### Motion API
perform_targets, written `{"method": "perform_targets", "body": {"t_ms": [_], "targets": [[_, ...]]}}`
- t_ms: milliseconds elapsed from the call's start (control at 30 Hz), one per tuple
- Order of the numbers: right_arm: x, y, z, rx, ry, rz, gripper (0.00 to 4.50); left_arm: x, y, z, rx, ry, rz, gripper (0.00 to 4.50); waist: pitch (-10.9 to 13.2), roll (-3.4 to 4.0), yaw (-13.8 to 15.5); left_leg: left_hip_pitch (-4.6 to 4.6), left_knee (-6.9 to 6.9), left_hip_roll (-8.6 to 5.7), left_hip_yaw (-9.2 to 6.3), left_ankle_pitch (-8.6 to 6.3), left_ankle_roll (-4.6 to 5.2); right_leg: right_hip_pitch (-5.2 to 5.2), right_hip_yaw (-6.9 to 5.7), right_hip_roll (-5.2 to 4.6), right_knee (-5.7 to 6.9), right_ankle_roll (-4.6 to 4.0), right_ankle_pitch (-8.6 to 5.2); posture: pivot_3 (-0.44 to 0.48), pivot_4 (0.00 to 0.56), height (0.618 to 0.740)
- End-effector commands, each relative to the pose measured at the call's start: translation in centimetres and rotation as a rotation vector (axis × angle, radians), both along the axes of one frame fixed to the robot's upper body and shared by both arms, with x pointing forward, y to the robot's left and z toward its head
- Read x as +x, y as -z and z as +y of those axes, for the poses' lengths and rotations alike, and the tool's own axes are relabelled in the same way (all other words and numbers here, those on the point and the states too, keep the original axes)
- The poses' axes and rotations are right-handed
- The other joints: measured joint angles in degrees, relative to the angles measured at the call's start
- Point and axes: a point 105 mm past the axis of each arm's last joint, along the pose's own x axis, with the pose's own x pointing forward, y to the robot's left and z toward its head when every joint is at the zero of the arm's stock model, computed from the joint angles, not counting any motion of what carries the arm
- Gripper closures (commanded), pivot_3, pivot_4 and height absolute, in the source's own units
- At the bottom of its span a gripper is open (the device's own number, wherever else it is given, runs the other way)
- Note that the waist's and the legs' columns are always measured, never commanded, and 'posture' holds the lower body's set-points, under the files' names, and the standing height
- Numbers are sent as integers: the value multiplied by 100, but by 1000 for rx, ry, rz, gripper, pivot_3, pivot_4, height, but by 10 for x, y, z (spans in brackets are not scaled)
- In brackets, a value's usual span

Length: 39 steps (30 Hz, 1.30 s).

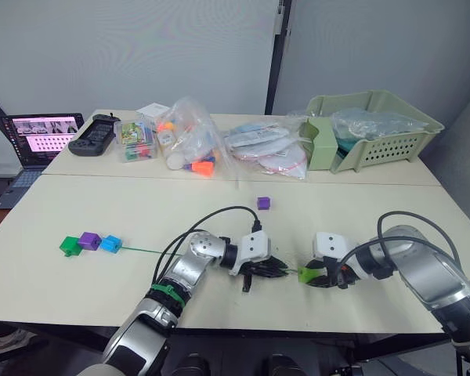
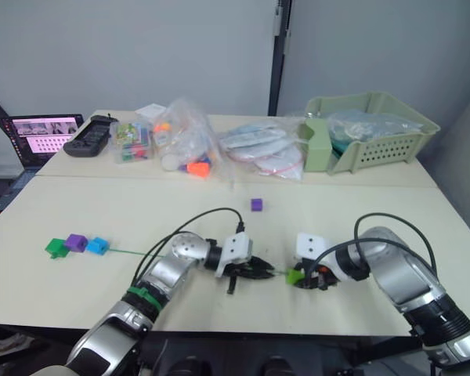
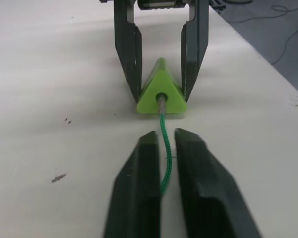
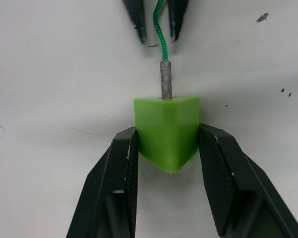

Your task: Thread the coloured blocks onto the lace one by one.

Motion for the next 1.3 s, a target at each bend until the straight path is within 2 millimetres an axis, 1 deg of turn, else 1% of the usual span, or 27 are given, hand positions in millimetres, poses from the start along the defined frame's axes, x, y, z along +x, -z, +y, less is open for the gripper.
{"method": "perform_targets", "body": {"t_ms": [33,233,433,733,867,900,933,967,1033,1067,1100,1200,1267,1300], "targets": [[-1,2,3,-2,-17,-1,3246,4,-9,-5,-10,1,-31,4500,0,0,2,0,0,0,0,0,0,0,0,0,0,0,0,0,150,733],[-1,3,4,1,-17,-1,3246,4,-9,-11,-12,0,-29,4500,0,0,1,0,0,0,0,0,0,0,0,0,0,0,0,0,150,733],[-2,2,5,3,-20,3,3246,-2,-13,-26,-38,28,-20,4500,0,0,2,0,0,0,0,0,0,0,0,0,0,0,0,0,150,733],[-3,4,8,6,-21,8,3246,-11,-8,-47,-40,66,-4,4500,0,0,7,0,1,-2,0,0,0,2,0,0,0,0,0,0,150,733],[-3,4,8,5,-21,8,3246,-6,-10,-45,-49,32,-7,4500,0,-1,13,1,2,-2,-1,0,0,4,0,-1,-1,0,0,0,150,733],[-3,4,8,4,-20,8,3246,-4,-12,-44,-58,18,1,4079,0,-1,13,1,2,-2,-1,0,0,4,0,-1,-1,0,0,0,150,733],[-3,5,8,4,-20,8,3246,-3,-13,-43,-64,11,7,3919,0,-1,13,1,3,-2,-1,0,0,5,0,-1,-1,0,0,0,150,733],[-3,5,7,3,-20,9,3246,-2,-15,-41,-77,6,26,3654,0,-1,13,1,3,-2,-1,0,0,5,0,-1,-1,0,0,0,150,733],[-2,5,8,3,-20,10,3246,-3,-18,-37,-83,17,39,2955,0,0,1,1,3,-2,-1,0,0,3,0,-1,0,0,0,0,150,733],[-2,5,8,4,-21,10,3246,-3,-21,-34,-84,20,34,2650,0,0,-4,1,2,-1,-1,0,0,3,0,0,0,0,0,0,150,733],[-2,5,9,4,-22,10,3246,-2,-22,-32,-83,21,28,2241,0,0,-8,1,0,1,-1,0,0,1,0,2,0,0,0,0,150,733],[-2,6,10,6,-21,11,3246,-2,-28,-25,-64,30,-4,1345,0,-1,-30,2,-1,3,-2,0,0,1,0,4,0,0,0,0,150,733],[-1,5,12,9,-20,13,3246,-1,-37,-23,-72,23,-26,628,0,0,-36,5,-2,5,-2,0,0,2,1,6,2,-1,0,0,150,733],[-1,5,13,9,-20,13,3246,-1,-40,-22,-73,22,-33,358,0,0,-37,5,-2,5,-2,0,0,2,1,6,2,-1,0,0,150,733]]}}
